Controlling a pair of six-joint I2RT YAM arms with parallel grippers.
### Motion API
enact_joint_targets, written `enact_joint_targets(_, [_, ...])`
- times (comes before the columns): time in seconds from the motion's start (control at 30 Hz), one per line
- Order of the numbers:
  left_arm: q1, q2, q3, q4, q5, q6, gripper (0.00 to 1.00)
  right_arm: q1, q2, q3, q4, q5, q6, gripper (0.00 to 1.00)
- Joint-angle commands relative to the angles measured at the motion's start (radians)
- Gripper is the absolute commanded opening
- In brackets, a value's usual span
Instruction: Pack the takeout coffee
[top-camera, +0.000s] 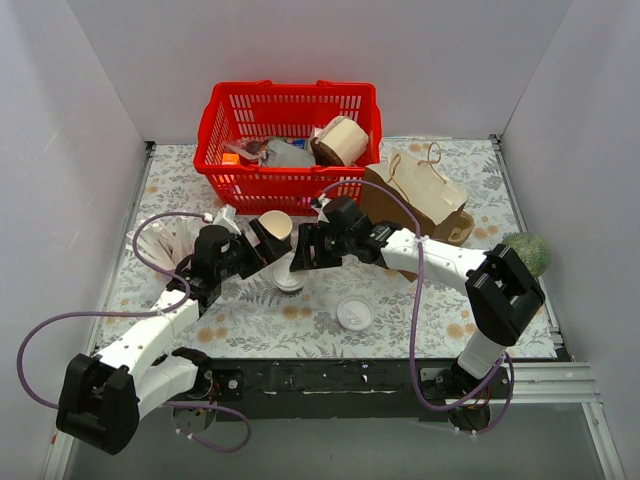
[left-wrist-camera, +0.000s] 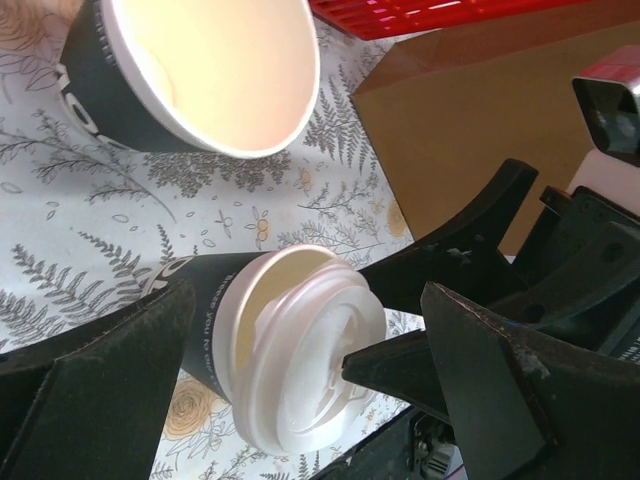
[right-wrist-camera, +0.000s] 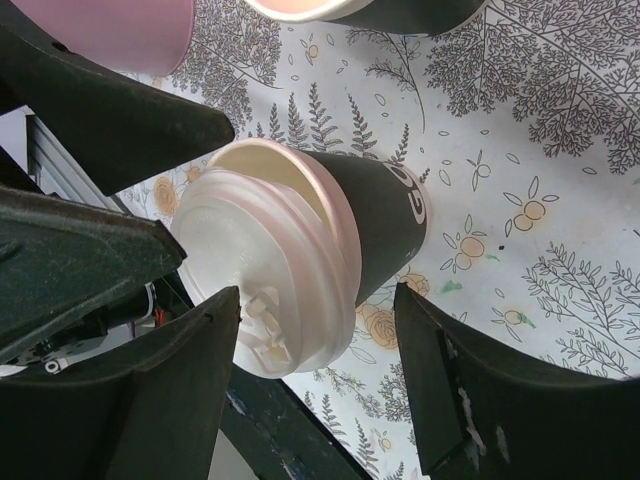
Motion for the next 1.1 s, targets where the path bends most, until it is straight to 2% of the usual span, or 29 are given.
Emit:
enact_joint_targets(0.0, [0.007,0.012,0.020,0.100,0.063,0.024,0.98,-0.004,-0.017,0.054,0.040,-0.010,0.011,0.70])
enact_joint_targets(0.13, [0.009,0.030,0.000,0.155,0.112,0.015,0.98,-0.004,0.017,0.076,0.021,-0.011,0.006,0.67])
enact_joint_targets(0.47, [0.009,-0.010,-0.068,0.154,0.172,-0.018,0.96,-0.002,0.043,0.102,-0.031,0.043,-0.019,0.66])
enact_joint_targets(0.83, [0.007,-0.090,-0.158,0.175,0.265,-0.071,0.94,-0.005,0.061,0.102,0.004,0.020,-0.035,0.65])
enact_joint_targets(1.07, [0.009,-0.087,-0.174,0.221,0.334,-0.088,0.94,-0.022,0.061,0.096,0.015,0.003,-0.065,0.64])
